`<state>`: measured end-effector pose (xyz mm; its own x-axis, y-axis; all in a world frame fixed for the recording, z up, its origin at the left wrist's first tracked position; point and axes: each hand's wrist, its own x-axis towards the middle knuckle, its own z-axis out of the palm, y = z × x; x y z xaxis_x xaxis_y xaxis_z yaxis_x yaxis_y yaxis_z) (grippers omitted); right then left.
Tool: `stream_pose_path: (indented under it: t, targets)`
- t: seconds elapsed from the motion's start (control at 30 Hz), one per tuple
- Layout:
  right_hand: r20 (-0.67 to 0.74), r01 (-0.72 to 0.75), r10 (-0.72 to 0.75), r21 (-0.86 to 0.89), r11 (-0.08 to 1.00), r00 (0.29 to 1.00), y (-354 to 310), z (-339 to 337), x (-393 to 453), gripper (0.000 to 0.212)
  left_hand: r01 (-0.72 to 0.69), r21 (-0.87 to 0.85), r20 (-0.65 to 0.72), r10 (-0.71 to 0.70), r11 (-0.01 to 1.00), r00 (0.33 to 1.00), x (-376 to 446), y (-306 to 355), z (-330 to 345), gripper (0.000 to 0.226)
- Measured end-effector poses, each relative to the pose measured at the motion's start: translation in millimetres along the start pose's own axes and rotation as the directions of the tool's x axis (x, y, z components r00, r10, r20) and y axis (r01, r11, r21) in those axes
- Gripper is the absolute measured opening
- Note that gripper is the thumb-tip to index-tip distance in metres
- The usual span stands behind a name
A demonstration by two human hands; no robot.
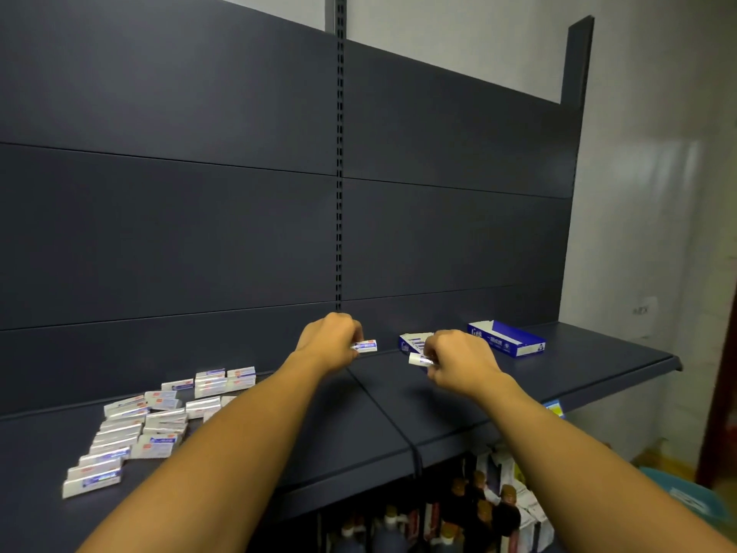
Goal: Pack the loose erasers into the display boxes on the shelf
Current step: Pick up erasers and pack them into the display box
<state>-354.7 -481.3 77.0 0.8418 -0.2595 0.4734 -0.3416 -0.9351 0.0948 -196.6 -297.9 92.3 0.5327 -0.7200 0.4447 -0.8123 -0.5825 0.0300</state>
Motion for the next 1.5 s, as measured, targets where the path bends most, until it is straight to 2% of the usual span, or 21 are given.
stream_pose_path:
  t: [0.47,0.67,0.8,0.97,1.1,1.23,1.37,1.5]
  targets:
    - [0.037,-0.079,0.077,0.046,0.996,0.996,85.9,16.9,20.0,0.026,-0.004,-0.017,0.018,0.004,1.000,1.000,65.3,48.9,44.7,0.017]
    - [0.067,-0.064,0.059,0.071,0.995,0.996,120.1,32.9,57.9,0.025,0.002,-0.061,0.012,-0.002,0.998,1.000,114.9,60.4,69.7,0.024]
    - [0.064,-0.052,0.046,0.088,0.995,0.997,138.3,43.2,81.5,0.024,-0.011,-0.072,0.010,0.012,0.997,1.000,142.6,67.1,82.6,0.019]
    - [0.035,-0.030,0.024,0.187,0.982,0.999,157.5,59.0,102.5,0.024,-0.006,-0.132,0.019,0.008,0.991,1.000,165.5,74.8,99.6,0.020]
    - [0.041,0.001,-0.013,0.284,0.959,0.999,171.3,78.9,115.3,0.026,0.057,-0.221,0.040,-0.049,0.974,0.998,178.3,78.2,112.1,0.021]
    - [0.008,0.022,-0.028,0.422,0.906,1.000,185.8,105.8,131.4,0.024,0.178,-0.341,0.034,-0.177,0.923,0.984,182.9,76.8,132.0,0.017]
    - [-0.015,0.072,-0.077,0.545,0.835,0.997,198.8,134.0,146.8,0.021,0.263,-0.361,0.018,-0.275,0.895,0.961,177.2,77.5,158.8,0.016]
    - [-0.075,0.148,-0.130,0.647,0.748,0.989,209.1,161.1,161.1,0.018,0.287,-0.356,-0.036,-0.320,0.889,0.947,176.8,83.7,176.5,0.016]
